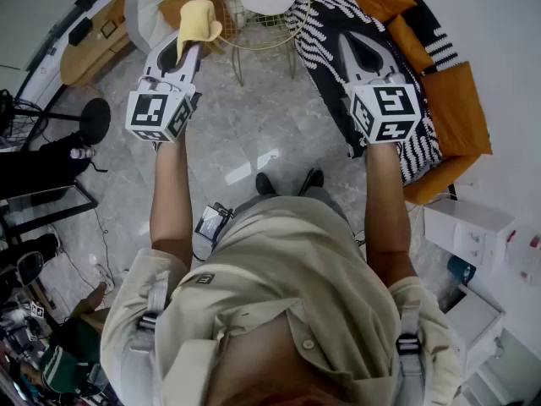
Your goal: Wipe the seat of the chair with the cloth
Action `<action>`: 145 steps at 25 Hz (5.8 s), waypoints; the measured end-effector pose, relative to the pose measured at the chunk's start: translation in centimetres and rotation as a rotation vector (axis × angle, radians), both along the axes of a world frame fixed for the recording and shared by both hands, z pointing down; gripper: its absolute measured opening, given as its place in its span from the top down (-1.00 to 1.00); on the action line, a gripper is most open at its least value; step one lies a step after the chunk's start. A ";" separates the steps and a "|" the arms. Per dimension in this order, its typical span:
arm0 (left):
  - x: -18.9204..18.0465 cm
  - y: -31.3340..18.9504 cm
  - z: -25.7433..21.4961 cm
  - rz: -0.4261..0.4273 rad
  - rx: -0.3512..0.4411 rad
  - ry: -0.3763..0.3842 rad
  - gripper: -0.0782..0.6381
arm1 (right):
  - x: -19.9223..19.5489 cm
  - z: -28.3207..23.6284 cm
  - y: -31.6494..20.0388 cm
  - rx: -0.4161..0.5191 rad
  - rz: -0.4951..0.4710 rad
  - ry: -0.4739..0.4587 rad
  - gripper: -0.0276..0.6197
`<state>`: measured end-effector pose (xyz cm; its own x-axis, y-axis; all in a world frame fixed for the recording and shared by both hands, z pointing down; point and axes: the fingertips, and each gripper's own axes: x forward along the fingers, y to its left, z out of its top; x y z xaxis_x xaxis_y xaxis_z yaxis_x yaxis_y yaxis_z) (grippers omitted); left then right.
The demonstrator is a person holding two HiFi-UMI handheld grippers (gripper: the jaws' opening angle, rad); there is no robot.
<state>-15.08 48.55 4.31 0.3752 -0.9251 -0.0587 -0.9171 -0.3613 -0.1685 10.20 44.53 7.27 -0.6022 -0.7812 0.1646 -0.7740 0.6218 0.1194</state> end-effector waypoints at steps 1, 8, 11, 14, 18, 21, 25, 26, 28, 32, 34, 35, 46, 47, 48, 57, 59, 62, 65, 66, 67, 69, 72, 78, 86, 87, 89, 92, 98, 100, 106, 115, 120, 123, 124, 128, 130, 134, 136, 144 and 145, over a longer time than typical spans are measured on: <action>-0.1 0.0 0.0 0.001 0.001 0.000 0.62 | -0.1 0.0 0.0 0.001 0.001 0.000 0.84; -1.4 0.2 0.3 0.013 0.004 -0.001 0.62 | -1.5 0.4 0.2 0.003 0.009 0.001 0.84; -2.0 0.4 0.2 0.021 0.006 0.000 0.62 | -2.0 0.4 0.3 0.006 0.021 0.000 0.84; -2.5 0.4 0.2 0.031 0.007 0.003 0.62 | -2.6 0.0 0.4 0.019 0.031 -0.014 0.84; -2.8 0.1 0.3 0.042 0.011 0.005 0.62 | -3.0 -0.4 0.3 0.022 0.037 -0.051 0.83; -2.9 -0.2 0.5 0.047 0.010 0.013 0.62 | -3.0 0.0 -0.1 0.016 0.043 -0.049 0.83; -3.7 -1.1 0.9 0.040 0.000 0.018 0.62 | -3.7 0.5 -1.6 0.006 0.050 -0.032 0.83; -4.0 -1.4 1.0 0.035 -0.004 0.019 0.62 | -3.9 0.7 -2.0 0.004 0.049 -0.031 0.83; -4.2 -2.2 1.3 0.025 -0.008 0.019 0.62 | -4.1 1.0 -3.0 0.000 0.041 -0.030 0.83; -3.9 -4.7 1.8 0.007 -0.014 0.007 0.62 | -3.9 1.7 -6.3 -0.008 0.023 -0.035 0.83; -4.3 -5.9 1.7 -0.008 -0.018 0.001 0.62 | -4.4 1.9 -8.1 -0.009 0.008 -0.043 0.83; -4.6 -6.6 1.5 -0.015 -0.020 -0.003 0.62 | -4.8 1.8 -9.0 -0.009 0.001 -0.048 0.83; -2.0 -17.1 2.3 -0.114 -0.014 0.040 0.62 | -3.2 2.5 -22.5 -0.038 -0.098 0.008 0.83; -1.2 -18.0 2.2 -0.122 -0.021 0.042 0.62 | -2.5 2.2 -23.5 -0.040 -0.106 0.008 0.83; -0.4 -18.7 2.3 -0.124 -0.031 0.037 0.62 | -1.7 2.4 -24.2 -0.048 -0.108 0.001 0.83; 1.9 -24.9 3.2 -0.135 -0.062 0.018 0.62 | 0.3 4.2 -30.5 -0.082 -0.131 -0.024 0.83; 1.7 -26.2 3.4 -0.130 -0.072 0.011 0.62 | 0.1 4.7 -31.4 -0.091 -0.127 -0.025 0.83; 1.1 -28.5 3.8 -0.116 -0.083 0.012 0.62 | -0.2 5.3 -33.1 -0.103 -0.106 -0.032 0.83; 0.6 -31.5 3.9 -0.075 -0.087 0.008 0.62 | -0.8 5.3 -34.7 -0.099 -0.077 -0.033 0.83; 0.5 -32.6 3.9 -0.058 -0.088 0.009 0.62 | -1.1 5.3 -35.2 -0.100 -0.066 -0.032 0.83; 0.3 -33.9 3.9 -0.042 -0.089 0.011 0.62 | -1.4 5.3 -35.9 -0.103 -0.054 -0.030 0.83; -0.4 -36.3 3.8 -0.013 -0.089 0.016 0.62 | -2.2 5.4 -37.2 -0.109 -0.034 -0.026 0.83; -1.7 -39.6 4.0 0.026 -0.094 0.026 0.62 | -3.4 5.6 -39.3 -0.110 0.003 -0.020 0.83; -4.6 -44.8 4.4 0.098 -0.096 0.034 0.62 | -6.0 5.7 -43.3 -0.107 0.083 -0.045 0.83; -7.4 -50.0 6.1 0.128 -0.122 0.053 0.62 | -8.0 5.8 -47.7 -0.090 0.125 -0.047 0.83; -7.5 -50.6 6.4 0.125 -0.127 0.053 0.62 | -8.1 6.0 -48.4 -0.088 0.122 -0.045 0.83; -7.7 -51.8 7.3 0.112 -0.138 0.049 0.62 | -8.0 6.6 -50.0 -0.089 0.117 -0.045 0.83; -7.5 -53.7 8.5 0.079 -0.150 0.039 0.62 | -7.5 7.9 -52.7 -0.097 0.106 -0.054 0.83; -6.5 -57.6 10.7 0.003 -0.173 0.016 0.62 | -6.3 10.8 -57.9 -0.133 0.068 -0.060 0.83; -6.5 -59.1 11.8 -0.020 -0.188 0.000 0.62 | -6.1 11.9 -59.4 -0.152 0.060 -0.061 0.83; -5.9 -64.5 16.4 -0.080 -0.223 -0.041 0.62 | -4.5 16.1 -64.5 -0.197 0.066 -0.049 0.83; -6.4 -71.9 29.9 -0.158 -0.345 -0.066 0.62 | -1.9 25.9 -69.5 -0.288 0.110 -0.016 0.83; -6.1 -74.3 36.8 -0.176 -0.408 -0.064 0.62 | -1.5 30.3 -70.9 -0.341 0.122 0.000 0.83; -6.5 -75.3 39.8 -0.190 -0.437 -0.066 0.62 | -1.8 32.2 -71.6 -0.361 0.119 0.007 0.83; -6.5 -75.6 40.7 -0.194 -0.446 -0.066 0.62 | -1.7 32.8 -71.7 -0.367 0.119 0.011 0.83; -6.5 -76.8 43.6 -0.207 -0.476 -0.067 0.62 | -0.8 35.0 -72.0 -0.389 0.124 0.025 0.83; -5.9 -77.4 44.6 -0.199 -0.488 -0.066 0.62 | -0.3 35.8 -71.9 -0.403 0.131 0.030 0.83; -2.6 -78.5 46.6 -0.141 -0.514 -0.067 0.62 | 1.0 37.1 -71.4 -0.426 0.148 0.036 0.83; 0.1 -78.8 47.7 -0.098 -0.528 -0.063 0.62 | 1.7 37.6 -71.3 -0.434 0.161 0.038 0.83; 16.0 -74.5 51.8 0.198 -0.624 -0.015 0.63 | 3.1 38.3 -71.0 -0.447 0.198 0.039 0.83; 17.4 -73.7 52.2 0.231 -0.636 -0.022 0.63 | 3.0 38.3 -71.0 -0.446 0.199 0.039 0.83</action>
<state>2.27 -25.16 56.54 0.5622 -0.6728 0.4809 -0.8032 -0.5827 0.1239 13.22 -26.48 45.55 -0.4354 -0.7286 0.5287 -0.8832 0.4595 -0.0940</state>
